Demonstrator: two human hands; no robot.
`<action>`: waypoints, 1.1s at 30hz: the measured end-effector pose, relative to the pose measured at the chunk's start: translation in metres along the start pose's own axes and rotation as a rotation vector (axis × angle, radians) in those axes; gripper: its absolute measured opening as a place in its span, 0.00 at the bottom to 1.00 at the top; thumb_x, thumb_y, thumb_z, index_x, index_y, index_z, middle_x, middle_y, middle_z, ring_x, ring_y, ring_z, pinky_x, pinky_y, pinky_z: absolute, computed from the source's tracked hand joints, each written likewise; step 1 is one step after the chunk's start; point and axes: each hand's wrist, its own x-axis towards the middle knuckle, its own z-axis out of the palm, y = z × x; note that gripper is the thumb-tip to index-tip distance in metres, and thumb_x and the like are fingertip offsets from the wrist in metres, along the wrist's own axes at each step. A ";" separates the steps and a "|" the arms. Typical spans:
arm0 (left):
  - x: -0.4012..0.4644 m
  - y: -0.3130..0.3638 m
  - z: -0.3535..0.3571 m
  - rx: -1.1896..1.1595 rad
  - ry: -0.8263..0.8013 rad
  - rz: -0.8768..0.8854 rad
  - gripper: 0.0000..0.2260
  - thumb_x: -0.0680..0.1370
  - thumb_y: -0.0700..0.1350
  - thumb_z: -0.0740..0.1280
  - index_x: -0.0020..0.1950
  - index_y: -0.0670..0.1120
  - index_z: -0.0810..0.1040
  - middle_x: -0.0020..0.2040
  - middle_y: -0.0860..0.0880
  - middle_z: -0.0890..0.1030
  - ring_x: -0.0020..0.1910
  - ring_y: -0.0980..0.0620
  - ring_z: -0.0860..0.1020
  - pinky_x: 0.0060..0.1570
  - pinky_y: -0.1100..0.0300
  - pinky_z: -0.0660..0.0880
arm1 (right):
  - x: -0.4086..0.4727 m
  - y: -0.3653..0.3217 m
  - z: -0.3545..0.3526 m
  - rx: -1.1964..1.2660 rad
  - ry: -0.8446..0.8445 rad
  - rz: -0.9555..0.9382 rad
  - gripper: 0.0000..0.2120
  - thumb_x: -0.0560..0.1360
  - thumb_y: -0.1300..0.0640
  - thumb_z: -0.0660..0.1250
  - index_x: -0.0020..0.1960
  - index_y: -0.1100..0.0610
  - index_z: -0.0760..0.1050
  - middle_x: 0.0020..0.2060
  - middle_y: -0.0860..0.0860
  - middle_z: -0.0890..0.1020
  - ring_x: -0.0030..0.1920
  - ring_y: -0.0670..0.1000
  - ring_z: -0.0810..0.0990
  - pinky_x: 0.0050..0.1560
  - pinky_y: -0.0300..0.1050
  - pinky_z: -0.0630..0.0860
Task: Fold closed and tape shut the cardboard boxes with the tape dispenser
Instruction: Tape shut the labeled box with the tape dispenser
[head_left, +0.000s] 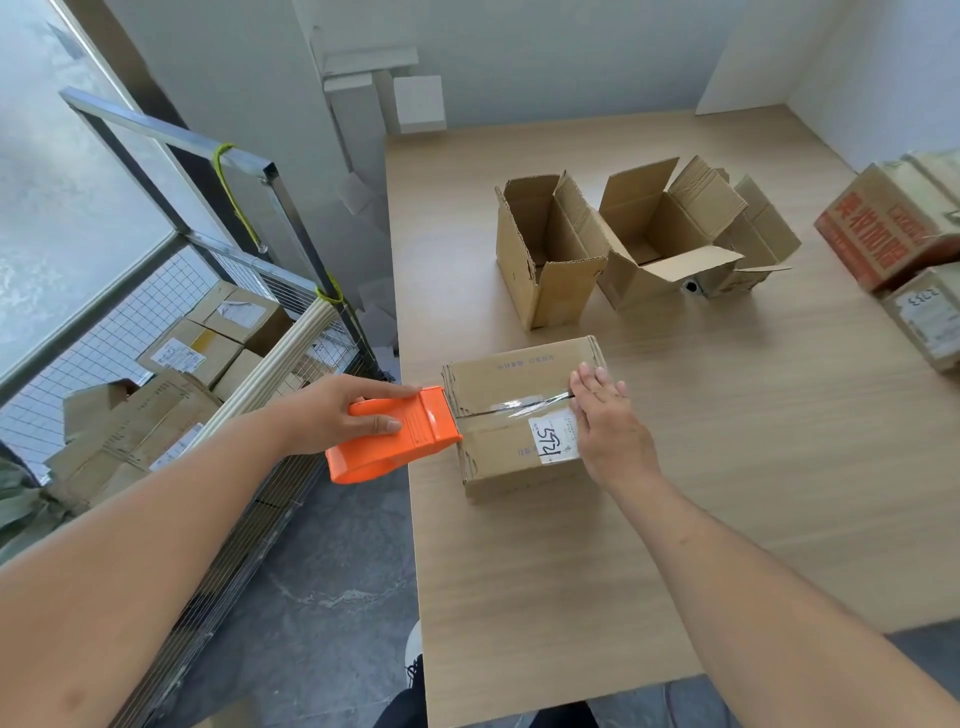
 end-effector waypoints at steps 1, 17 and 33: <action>0.001 0.000 0.001 0.004 -0.005 0.004 0.22 0.75 0.68 0.67 0.67 0.80 0.66 0.60 0.68 0.70 0.54 0.59 0.73 0.45 0.63 0.72 | 0.001 -0.007 0.000 -0.062 -0.024 0.042 0.24 0.87 0.53 0.50 0.81 0.57 0.58 0.82 0.51 0.57 0.82 0.50 0.52 0.80 0.44 0.38; -0.005 -0.010 0.019 -0.144 -0.082 0.159 0.23 0.78 0.62 0.69 0.70 0.76 0.67 0.64 0.64 0.76 0.58 0.59 0.79 0.48 0.67 0.78 | -0.009 -0.106 0.040 -0.121 -0.084 0.408 0.58 0.69 0.17 0.38 0.81 0.59 0.32 0.81 0.57 0.35 0.80 0.53 0.31 0.79 0.56 0.32; -0.013 -0.030 0.009 -0.011 -0.142 0.089 0.21 0.77 0.67 0.66 0.68 0.79 0.66 0.63 0.64 0.74 0.56 0.56 0.78 0.49 0.58 0.78 | -0.004 -0.092 0.019 -0.136 -0.226 0.423 0.69 0.57 0.10 0.38 0.80 0.58 0.27 0.79 0.55 0.28 0.79 0.53 0.27 0.79 0.57 0.32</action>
